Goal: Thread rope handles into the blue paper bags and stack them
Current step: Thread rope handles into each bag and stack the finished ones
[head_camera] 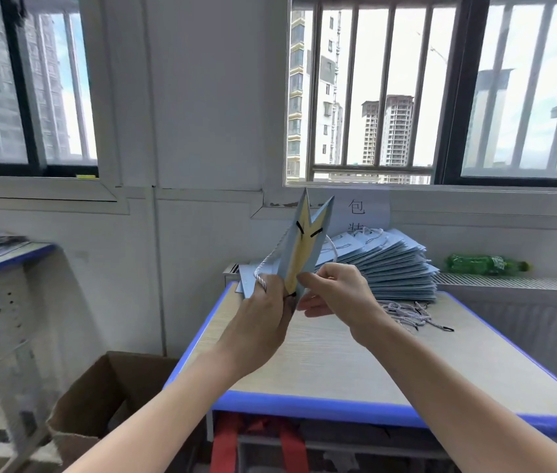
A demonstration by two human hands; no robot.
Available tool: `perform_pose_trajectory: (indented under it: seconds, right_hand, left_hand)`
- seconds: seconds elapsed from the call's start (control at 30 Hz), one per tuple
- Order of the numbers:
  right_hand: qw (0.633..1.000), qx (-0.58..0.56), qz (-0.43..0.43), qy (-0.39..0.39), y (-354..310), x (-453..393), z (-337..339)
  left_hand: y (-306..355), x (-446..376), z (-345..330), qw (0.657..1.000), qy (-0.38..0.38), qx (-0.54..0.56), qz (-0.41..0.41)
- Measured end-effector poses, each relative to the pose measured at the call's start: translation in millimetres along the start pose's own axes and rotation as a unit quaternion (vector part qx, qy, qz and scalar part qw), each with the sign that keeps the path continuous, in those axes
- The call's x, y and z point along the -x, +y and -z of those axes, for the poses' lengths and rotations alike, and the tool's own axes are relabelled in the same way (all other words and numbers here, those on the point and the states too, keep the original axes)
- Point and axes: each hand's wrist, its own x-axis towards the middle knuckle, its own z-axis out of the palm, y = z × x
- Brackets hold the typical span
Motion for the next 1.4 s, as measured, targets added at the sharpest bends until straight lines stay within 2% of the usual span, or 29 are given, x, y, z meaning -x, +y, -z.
perform_pose_trajectory:
  seconds: [0.23,0.37,0.47,0.57,0.8,0.97,1.17,1.3,1.4]
  right_hand:
    - [0.989,-0.131,0.016,-0.069,2.5,1.4,8.4]
    - [0.981,-0.18,0.004,-0.068,3.8,-2.5,14.5]
    - [0.981,-0.177,0.006,-0.074,4.4,-4.5,13.1]
    - [0.984,-0.167,0.009,-0.063,6.1,-6.6,15.5]
    - [0.982,-0.185,-0.035,-0.022,16.3,-13.1,20.9]
    - [0.989,-0.137,-0.06,0.005,25.1,-21.6,21.1]
    - [0.996,-0.042,-0.05,0.058,24.1,-35.4,32.8]
    - [0.994,0.073,-0.022,0.084,4.6,-38.7,43.2]
    - [0.994,0.078,0.041,0.07,-17.0,-38.8,47.8]
  left_hand:
    - [-4.8,-6.4,1.2,0.998,0.063,0.025,0.007]
    - [-2.7,-4.1,2.3,0.999,0.049,0.008,-0.005]
    - [-1.7,-1.9,-1.2,0.997,0.07,-0.037,-0.025]
    - [-2.5,-1.5,-5.4,0.994,0.099,-0.034,-0.042]
    - [3.8,-2.7,-4.2,0.994,0.105,-0.017,-0.035]
    - [6.4,-8.2,-3.4,0.993,0.117,-0.001,-0.021]
    - [2.3,-25.1,12.7,0.99,0.139,0.024,0.002]
    - [8.5,-43.3,37.7,0.98,0.179,0.088,0.006]
    - [13.2,-60.7,57.5,0.97,0.21,0.117,0.029]
